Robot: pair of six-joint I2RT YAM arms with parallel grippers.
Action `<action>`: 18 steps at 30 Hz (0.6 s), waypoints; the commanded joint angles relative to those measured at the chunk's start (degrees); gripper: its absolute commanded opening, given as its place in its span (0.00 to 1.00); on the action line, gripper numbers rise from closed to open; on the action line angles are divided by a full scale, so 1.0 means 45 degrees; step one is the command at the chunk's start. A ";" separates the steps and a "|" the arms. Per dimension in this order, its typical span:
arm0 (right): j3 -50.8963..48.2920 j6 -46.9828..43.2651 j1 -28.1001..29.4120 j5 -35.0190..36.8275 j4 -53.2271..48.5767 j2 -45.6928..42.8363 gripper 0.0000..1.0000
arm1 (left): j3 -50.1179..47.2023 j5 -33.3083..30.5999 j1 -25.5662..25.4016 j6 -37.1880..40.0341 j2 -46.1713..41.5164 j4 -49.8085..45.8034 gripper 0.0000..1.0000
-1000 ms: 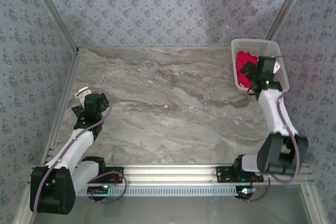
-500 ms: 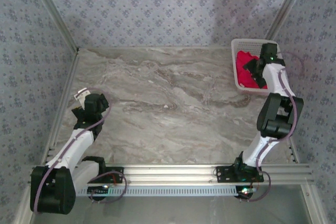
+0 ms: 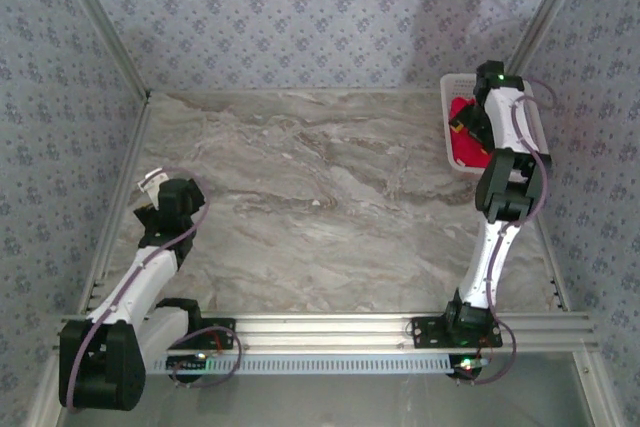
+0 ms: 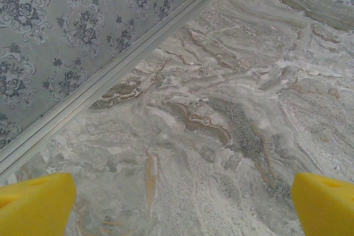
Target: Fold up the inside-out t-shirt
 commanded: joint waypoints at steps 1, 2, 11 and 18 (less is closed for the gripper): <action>0.1081 -0.0693 0.0171 0.0077 -0.1625 0.0581 0.69 | 0.0383 -0.0046 0.0126 -0.0132 -0.0152 -0.0020 1.00; 0.1185 -0.0725 0.0188 0.0054 -0.1692 0.0628 0.59 | 0.0400 -0.0046 0.0161 -0.0147 -0.0131 -0.0039 1.00; 0.0962 -0.0737 -0.0089 -0.1035 -0.1514 0.0360 0.00 | 0.0861 -0.2760 0.0184 -0.2555 0.0081 -0.2323 1.00; -0.1083 -0.0489 0.0112 -0.1700 0.0497 -0.1884 0.00 | 0.1925 -0.0312 -0.0250 -0.1035 0.1249 -0.1704 1.00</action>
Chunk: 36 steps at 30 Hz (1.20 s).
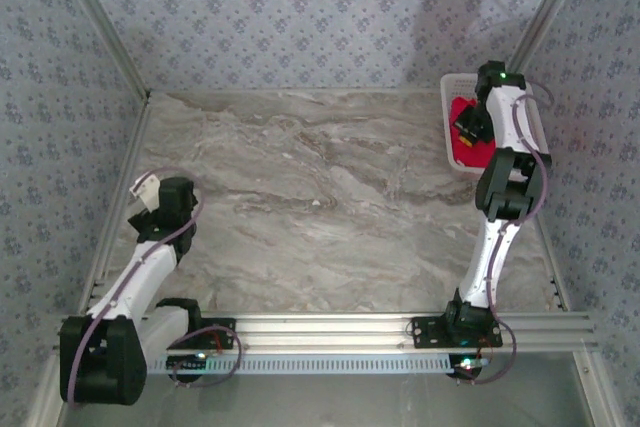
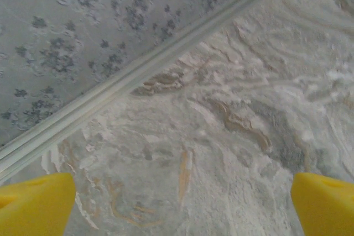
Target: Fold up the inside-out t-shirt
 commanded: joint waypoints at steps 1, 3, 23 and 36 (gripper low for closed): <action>-0.1676 0.0238 0.0337 -0.0728 0.1643 -0.2229 0.00 | 0.1662 0.0878 -0.0527 0.0580 0.0942 -0.0690 1.00; -0.3877 0.0529 0.0653 -0.1081 0.3591 -0.3576 0.00 | 0.2587 0.0462 -0.1198 0.0200 0.1620 -0.1910 1.00; -0.6764 -0.0529 0.3497 0.4382 0.8928 -1.1578 0.00 | 0.5594 0.4144 -0.4149 0.0958 0.2525 -0.2953 1.00; 0.1227 -0.0729 0.4207 0.0109 0.7772 -0.9556 0.00 | 0.3921 0.8582 -0.1508 -0.0473 0.1640 -0.2124 1.00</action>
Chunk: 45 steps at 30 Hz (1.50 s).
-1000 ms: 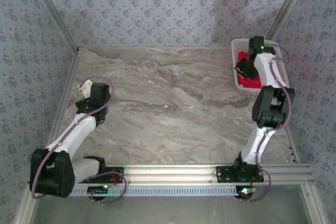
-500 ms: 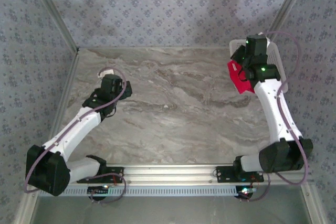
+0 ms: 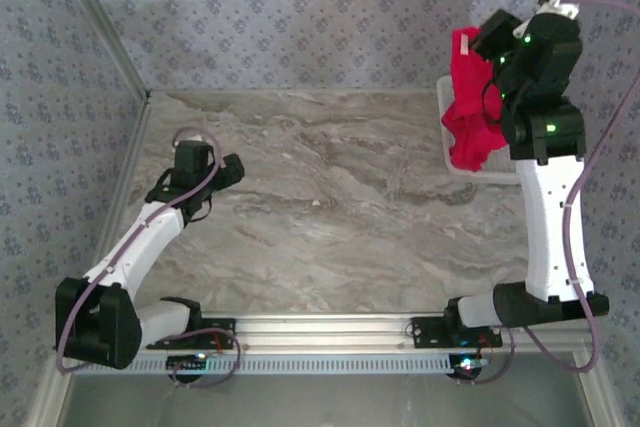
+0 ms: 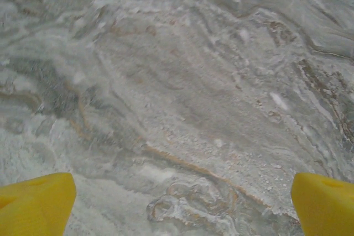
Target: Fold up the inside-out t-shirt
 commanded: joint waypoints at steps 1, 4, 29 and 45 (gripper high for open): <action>0.2543 -0.0235 0.0642 -0.2332 -0.0377 0.0797 0.00 | -0.0328 0.1544 0.0163 -0.0438 -0.0690 0.0295 1.00; 0.4228 -0.0311 0.1671 -0.3421 -0.0780 0.1574 0.00 | -0.0651 0.1727 0.0232 -0.0468 -0.1168 0.0527 0.98; -0.6276 -0.0488 0.4733 -0.1418 -0.2177 0.4014 0.85 | -0.3188 0.3102 -0.2216 -0.2507 -0.2289 0.1687 0.88; -1.0563 0.1678 0.4205 -0.5064 0.1300 0.5198 0.73 | -0.1423 0.1308 -0.5253 -0.3253 0.3107 0.3360 0.97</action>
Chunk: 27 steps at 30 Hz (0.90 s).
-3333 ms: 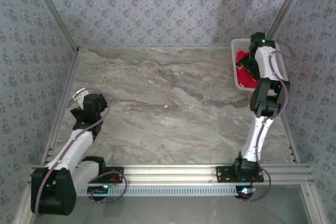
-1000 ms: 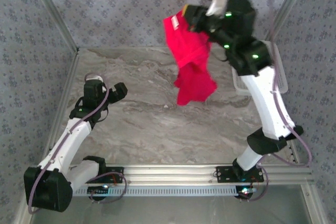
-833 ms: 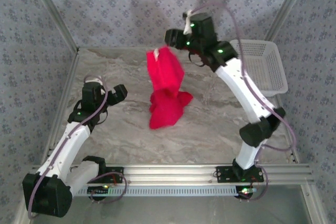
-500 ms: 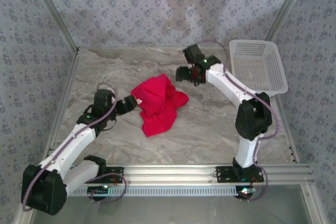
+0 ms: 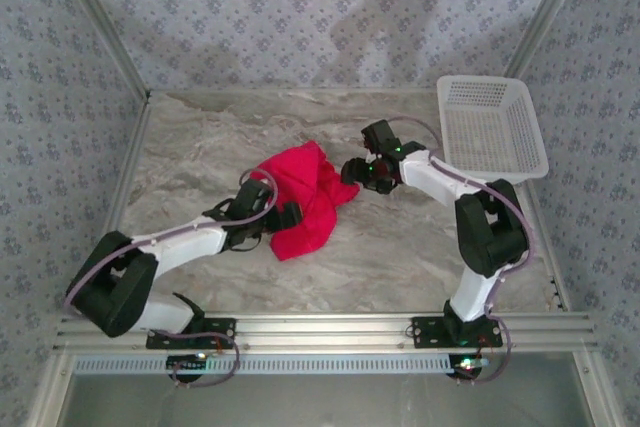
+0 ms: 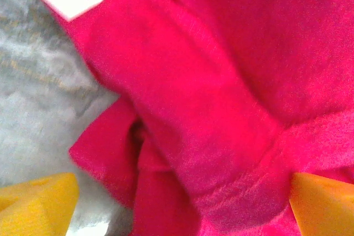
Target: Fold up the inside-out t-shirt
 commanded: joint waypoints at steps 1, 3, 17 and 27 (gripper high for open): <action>-0.0286 0.0916 -0.0020 -0.0813 0.0628 0.0771 0.71 | 0.1268 -0.0556 0.0041 0.0124 0.0685 -0.0071 0.97; -0.0144 0.1174 -0.0035 -0.1077 0.0778 0.1229 0.69 | 0.1793 -0.0594 0.0157 0.0250 0.1167 -0.0385 0.93; 0.2350 -0.0157 -0.0706 -0.1351 -0.2092 0.0677 0.00 | 0.4214 -0.1379 0.1946 0.0938 0.0476 -0.3940 0.00; 0.4489 -0.1443 -0.2143 -0.0873 -0.5322 -0.2481 0.00 | 0.5220 -0.1737 0.3578 0.1428 -0.3192 -0.6464 0.00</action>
